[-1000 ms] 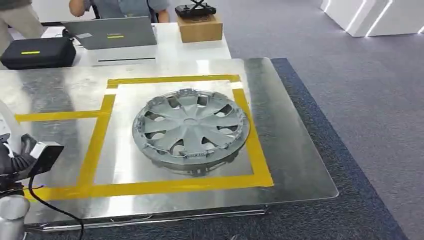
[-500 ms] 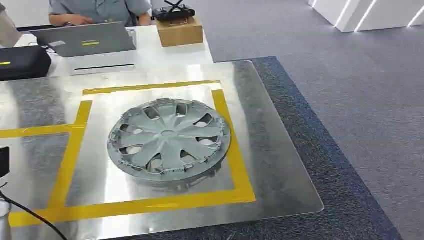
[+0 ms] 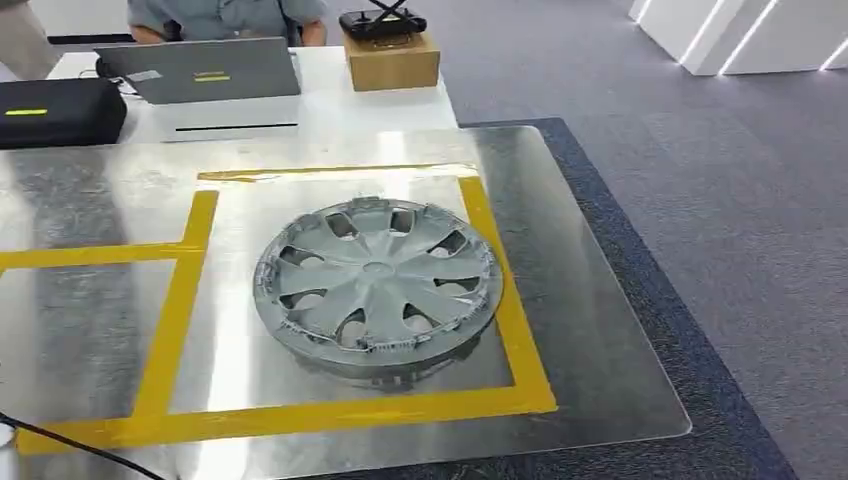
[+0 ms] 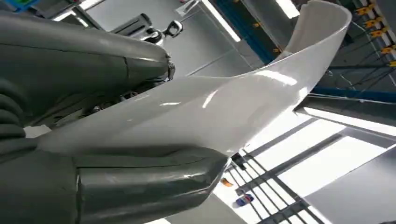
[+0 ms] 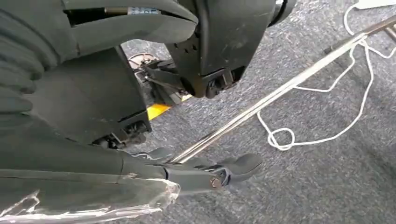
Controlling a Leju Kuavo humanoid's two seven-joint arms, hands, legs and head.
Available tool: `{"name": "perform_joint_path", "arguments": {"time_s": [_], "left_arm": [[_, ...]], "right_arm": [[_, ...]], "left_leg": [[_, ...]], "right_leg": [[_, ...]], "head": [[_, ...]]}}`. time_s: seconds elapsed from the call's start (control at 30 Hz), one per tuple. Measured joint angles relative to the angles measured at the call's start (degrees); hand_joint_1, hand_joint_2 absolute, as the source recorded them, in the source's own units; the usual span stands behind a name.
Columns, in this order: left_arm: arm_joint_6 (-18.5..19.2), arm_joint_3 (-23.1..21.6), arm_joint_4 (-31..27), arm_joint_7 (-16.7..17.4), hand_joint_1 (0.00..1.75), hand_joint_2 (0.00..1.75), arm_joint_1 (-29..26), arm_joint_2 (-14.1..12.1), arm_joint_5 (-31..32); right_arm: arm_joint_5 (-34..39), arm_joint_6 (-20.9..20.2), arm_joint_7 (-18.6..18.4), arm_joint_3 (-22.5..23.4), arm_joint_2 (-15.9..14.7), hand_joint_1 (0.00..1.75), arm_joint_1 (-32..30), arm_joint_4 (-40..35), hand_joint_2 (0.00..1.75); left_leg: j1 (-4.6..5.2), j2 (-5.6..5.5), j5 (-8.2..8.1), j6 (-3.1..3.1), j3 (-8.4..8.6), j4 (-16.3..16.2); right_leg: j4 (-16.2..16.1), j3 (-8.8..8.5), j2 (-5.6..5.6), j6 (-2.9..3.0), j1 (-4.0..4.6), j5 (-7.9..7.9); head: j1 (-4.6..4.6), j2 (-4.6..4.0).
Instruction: Take the parts from the cabinet and place them on the table.
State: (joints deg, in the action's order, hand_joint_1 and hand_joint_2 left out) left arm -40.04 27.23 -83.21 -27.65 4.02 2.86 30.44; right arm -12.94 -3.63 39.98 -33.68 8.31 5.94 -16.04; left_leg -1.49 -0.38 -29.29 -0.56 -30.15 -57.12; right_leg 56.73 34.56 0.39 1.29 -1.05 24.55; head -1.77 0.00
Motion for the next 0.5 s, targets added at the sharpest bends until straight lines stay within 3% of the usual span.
{"name": "perform_joint_path", "arguments": {"time_s": [0.07,0.13,0.17,0.3,0.5], "left_arm": [[0.0,-1.7,-1.7,0.1,1.75,1.75,-1.0,0.9,-2.0],[0.0,-5.4,-3.3,0.9,1.75,1.75,-2.1,2.0,-1.8],[0.0,-7.4,-4.0,1.4,1.75,1.75,-2.5,2.4,-1.3],[0.0,-12.4,-6.5,1.0,1.75,1.75,-3.4,4.8,-1.3],[0.0,-15.6,-8.7,1.2,1.75,1.75,-4.7,7.6,-0.3]], "right_arm": [[0.4,1.0,0.0,-0.3,0.0,0.00,0.0,0.0,1.75],[1.1,1.5,0.0,-0.5,0.0,0.00,0.0,0.0,1.75],[1.5,1.6,0.0,-0.5,0.0,0.00,0.0,-0.1,1.75],[2.5,2.7,0.0,-0.5,0.3,0.00,-0.3,-0.1,1.75],[3.1,2.6,0.0,-0.5,0.5,0.00,-0.7,-0.1,1.75]], "left_leg": [[0.17,0.00,-0.19,0.27,0.05,0.0],[0.31,-0.05,-0.38,0.55,0.07,-0.1],[0.33,-0.10,-0.40,0.53,0.10,-0.1],[0.31,0.00,-0.63,0.49,0.23,0.0],[0.27,-0.02,-0.71,0.39,0.32,0.0]], "right_leg": [[-0.1,-0.06,0.00,-1.08,-0.17,0.27],[-0.4,-0.33,-0.09,-3.52,-0.49,0.52],[-0.4,-0.38,-0.11,-3.82,-0.56,0.58],[-0.4,-0.38,0.07,-4.10,-0.56,0.77],[-0.2,-0.37,0.06,-4.25,-0.55,1.00]], "head": [[0.04,0.00],[0.02,0.00],[0.02,0.00],[0.04,0.00],[0.04,0.00]]}}
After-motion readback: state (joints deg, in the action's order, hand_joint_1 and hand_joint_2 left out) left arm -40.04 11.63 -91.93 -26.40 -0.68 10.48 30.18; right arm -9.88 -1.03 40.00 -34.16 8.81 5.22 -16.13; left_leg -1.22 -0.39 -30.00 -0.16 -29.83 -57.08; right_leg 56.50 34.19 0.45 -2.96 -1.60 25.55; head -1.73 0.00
